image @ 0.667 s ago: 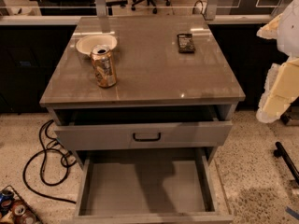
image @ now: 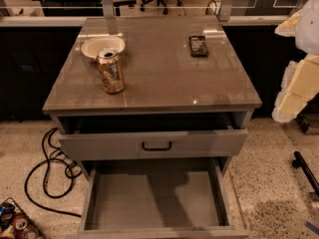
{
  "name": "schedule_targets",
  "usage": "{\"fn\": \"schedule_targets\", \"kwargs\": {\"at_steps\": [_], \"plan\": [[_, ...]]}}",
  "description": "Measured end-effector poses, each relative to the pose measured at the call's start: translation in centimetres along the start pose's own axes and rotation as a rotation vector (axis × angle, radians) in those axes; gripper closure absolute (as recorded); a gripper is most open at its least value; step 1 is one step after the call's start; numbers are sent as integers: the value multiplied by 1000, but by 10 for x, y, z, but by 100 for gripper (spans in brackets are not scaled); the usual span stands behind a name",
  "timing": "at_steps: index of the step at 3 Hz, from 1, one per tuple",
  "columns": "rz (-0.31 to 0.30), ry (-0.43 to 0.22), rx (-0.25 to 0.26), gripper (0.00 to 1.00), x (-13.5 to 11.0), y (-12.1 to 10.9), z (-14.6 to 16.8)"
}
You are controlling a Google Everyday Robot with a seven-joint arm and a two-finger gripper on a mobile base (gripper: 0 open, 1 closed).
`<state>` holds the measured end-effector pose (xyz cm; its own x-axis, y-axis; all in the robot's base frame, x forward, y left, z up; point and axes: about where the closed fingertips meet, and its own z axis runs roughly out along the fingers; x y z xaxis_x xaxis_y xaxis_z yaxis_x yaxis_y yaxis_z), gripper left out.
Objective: Place rxbar chocolate into middle drawer
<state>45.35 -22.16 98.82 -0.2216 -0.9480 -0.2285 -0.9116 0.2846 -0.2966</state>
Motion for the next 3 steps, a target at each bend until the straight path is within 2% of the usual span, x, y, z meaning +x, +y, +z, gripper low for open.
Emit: {"fn": "schedule_targets", "kwargs": {"at_steps": [1, 2, 3], "plan": [[58, -27, 32, 0, 5, -38, 12], [190, -80, 85, 0, 13, -87, 30], [368, -121, 143, 0, 26, -120, 45]]}}
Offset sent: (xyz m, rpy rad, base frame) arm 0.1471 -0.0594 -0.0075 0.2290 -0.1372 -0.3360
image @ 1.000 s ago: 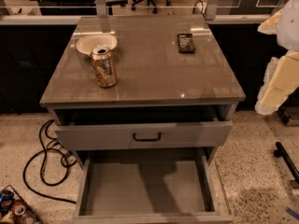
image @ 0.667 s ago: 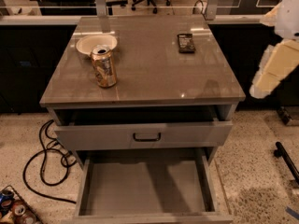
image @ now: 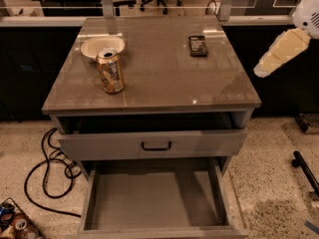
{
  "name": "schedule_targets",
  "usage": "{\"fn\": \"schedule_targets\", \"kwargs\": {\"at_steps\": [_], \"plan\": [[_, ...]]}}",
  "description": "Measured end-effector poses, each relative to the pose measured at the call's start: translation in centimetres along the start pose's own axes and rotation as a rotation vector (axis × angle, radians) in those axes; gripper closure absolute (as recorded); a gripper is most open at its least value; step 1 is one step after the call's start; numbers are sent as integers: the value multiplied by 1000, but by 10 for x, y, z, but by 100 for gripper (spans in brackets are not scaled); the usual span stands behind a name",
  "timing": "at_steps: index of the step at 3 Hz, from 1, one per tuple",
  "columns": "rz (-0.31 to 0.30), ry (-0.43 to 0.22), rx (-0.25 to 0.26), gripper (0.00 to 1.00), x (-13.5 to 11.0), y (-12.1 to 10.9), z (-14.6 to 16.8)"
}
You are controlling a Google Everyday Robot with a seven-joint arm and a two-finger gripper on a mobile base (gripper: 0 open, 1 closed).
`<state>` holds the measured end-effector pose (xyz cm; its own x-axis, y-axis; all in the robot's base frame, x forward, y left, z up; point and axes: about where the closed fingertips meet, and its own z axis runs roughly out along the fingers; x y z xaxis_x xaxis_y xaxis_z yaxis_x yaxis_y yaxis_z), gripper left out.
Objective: Place rxbar chocolate into middle drawer
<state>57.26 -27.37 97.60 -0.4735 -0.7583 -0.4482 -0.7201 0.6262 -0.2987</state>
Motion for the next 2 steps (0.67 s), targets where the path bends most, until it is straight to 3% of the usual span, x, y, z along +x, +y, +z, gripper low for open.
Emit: {"fn": "schedule_targets", "kwargs": {"at_steps": [1, 2], "plan": [[182, -2, 59, 0, 6, -26, 18], [353, 31, 101, 0, 18, -34, 25]]}}
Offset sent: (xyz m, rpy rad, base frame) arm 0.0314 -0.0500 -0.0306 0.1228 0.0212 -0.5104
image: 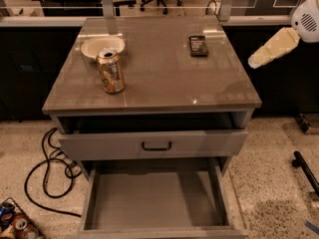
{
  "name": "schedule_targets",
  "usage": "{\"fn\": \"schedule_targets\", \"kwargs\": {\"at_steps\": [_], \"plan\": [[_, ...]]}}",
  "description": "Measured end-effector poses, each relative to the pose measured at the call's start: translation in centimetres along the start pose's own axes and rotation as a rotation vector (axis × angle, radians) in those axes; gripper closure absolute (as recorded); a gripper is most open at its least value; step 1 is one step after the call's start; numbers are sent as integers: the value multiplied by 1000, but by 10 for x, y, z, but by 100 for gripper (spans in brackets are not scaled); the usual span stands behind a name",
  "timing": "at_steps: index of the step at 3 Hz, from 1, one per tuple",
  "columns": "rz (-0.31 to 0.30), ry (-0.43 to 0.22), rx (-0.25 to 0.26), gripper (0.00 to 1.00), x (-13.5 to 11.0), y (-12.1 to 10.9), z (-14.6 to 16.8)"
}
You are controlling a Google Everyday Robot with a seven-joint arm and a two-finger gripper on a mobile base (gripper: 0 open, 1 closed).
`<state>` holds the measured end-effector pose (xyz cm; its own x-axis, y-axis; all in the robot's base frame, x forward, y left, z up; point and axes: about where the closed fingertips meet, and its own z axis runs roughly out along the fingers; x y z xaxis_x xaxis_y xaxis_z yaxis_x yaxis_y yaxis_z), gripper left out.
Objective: Place rxbar chocolate into middle drawer
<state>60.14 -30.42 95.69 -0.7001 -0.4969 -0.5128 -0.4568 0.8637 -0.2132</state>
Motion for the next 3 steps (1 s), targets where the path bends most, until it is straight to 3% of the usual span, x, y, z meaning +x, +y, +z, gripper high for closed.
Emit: {"fn": "schedule_targets", "kwargs": {"at_steps": [1, 2, 3], "plan": [[0, 0, 0, 0, 0, 0, 0], [6, -38, -32, 0, -17, 6, 13], [39, -130, -90, 0, -57, 17, 39]]}}
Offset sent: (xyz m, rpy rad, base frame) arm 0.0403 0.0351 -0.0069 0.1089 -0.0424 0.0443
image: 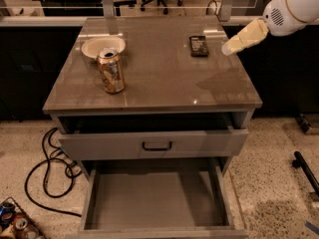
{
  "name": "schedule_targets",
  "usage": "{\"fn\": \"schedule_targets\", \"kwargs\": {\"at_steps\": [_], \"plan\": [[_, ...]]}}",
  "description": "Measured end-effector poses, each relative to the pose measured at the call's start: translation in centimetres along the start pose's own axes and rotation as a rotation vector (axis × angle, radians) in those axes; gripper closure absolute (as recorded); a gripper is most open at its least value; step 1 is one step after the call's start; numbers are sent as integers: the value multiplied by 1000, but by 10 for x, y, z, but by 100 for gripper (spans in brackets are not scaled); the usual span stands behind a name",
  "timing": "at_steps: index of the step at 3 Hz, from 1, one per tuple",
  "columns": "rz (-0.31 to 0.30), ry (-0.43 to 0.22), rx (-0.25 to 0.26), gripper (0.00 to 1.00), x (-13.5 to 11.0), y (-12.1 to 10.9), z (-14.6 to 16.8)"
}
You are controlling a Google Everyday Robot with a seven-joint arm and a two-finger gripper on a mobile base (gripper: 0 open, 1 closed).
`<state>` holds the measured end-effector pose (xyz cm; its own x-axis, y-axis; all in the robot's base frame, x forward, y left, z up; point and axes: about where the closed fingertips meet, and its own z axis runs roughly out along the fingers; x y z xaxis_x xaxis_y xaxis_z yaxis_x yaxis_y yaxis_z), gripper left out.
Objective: Place rxbar chocolate into middle drawer
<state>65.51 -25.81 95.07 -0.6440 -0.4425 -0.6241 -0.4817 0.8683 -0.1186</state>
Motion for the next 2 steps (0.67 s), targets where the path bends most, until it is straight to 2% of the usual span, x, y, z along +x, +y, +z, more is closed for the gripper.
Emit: {"fn": "schedule_targets", "kwargs": {"at_steps": [1, 2], "plan": [[55, -93, -62, 0, -38, 12, 35], [115, -138, -97, 0, -56, 20, 63]]}}
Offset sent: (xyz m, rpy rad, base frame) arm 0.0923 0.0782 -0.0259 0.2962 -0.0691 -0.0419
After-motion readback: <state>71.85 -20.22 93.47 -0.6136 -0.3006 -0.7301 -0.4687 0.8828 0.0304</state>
